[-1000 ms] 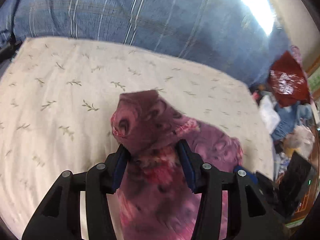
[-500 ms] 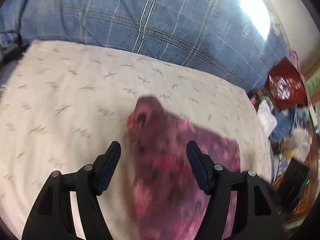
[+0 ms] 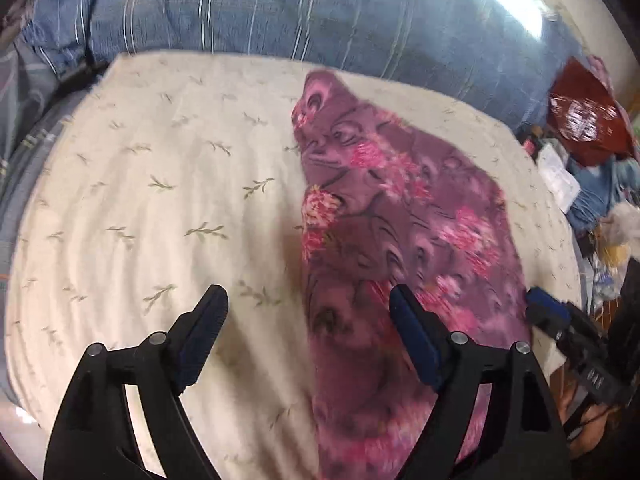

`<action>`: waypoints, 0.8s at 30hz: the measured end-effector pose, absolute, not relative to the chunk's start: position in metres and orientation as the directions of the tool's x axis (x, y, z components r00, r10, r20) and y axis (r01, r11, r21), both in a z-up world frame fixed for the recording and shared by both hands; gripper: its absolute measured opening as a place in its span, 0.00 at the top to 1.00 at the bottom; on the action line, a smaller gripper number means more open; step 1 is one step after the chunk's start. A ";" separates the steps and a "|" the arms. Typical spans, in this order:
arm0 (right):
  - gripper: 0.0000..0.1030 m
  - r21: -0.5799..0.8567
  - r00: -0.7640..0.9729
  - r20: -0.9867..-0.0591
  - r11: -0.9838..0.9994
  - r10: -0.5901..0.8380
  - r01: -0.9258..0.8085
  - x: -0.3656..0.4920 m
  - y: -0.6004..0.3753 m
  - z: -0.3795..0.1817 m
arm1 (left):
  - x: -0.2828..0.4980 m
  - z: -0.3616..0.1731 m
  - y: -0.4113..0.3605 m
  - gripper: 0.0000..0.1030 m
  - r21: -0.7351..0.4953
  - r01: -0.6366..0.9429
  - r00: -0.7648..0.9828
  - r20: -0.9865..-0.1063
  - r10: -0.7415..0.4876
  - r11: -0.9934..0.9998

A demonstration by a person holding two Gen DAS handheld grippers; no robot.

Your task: Fold small clothes

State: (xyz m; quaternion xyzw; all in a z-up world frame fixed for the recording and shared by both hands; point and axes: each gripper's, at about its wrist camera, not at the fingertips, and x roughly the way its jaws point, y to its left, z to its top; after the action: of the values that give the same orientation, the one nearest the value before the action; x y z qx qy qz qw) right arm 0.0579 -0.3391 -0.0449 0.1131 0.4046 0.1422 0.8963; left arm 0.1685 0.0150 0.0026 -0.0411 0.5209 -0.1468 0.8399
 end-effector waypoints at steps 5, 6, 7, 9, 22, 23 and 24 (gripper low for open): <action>0.51 0.263 0.603 -0.743 0.955 0.291 -0.137 0.045 -0.335 -0.069 | 0.142 -0.018 0.010 0.17 -0.170 0.254 0.402 -0.877 -0.264 0.952; 0.47 0.255 0.586 -0.762 0.959 0.277 -0.122 0.044 -0.334 -0.078 | 0.140 -0.023 0.010 0.16 -0.183 0.241 0.404 -0.874 -0.269 0.953; 0.44 0.285 0.575 -0.765 0.953 0.289 -0.100 0.047 -0.336 -0.088 | 0.140 -0.026 0.012 0.15 -0.207 0.218 0.406 -0.869 -0.282 0.954; 0.44 0.335 0.592 -0.744 0.940 0.309 -0.069 0.046 -0.340 -0.087 | 0.145 -0.027 0.017 0.15 -0.248 0.196 0.381 -0.873 -0.306 0.949; 0.30 0.168 0.570 -0.812 0.986 0.126 0.022 0.035 -0.345 -0.083 | 0.121 -0.026 0.005 0.14 -0.235 0.223 0.368 -0.878 -0.305 0.946; 0.28 0.171 0.566 -0.815 0.985 0.121 0.035 0.035 -0.345 -0.083 | 0.122 -0.026 0.006 0.14 -0.238 0.221 0.366 -0.879 -0.307 0.946; 0.22 0.170 0.560 -0.821 0.984 0.110 0.055 0.036 -0.347 -0.083 | 0.122 -0.026 0.007 0.14 -0.244 0.216 0.360 -0.880 -0.310 0.945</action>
State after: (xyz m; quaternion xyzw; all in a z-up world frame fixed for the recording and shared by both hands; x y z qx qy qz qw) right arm 0.0360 -0.3467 -0.0833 0.0883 0.4689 0.0156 0.8787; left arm 0.1219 0.0066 -0.0258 -0.0433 0.5426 -0.1595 0.8235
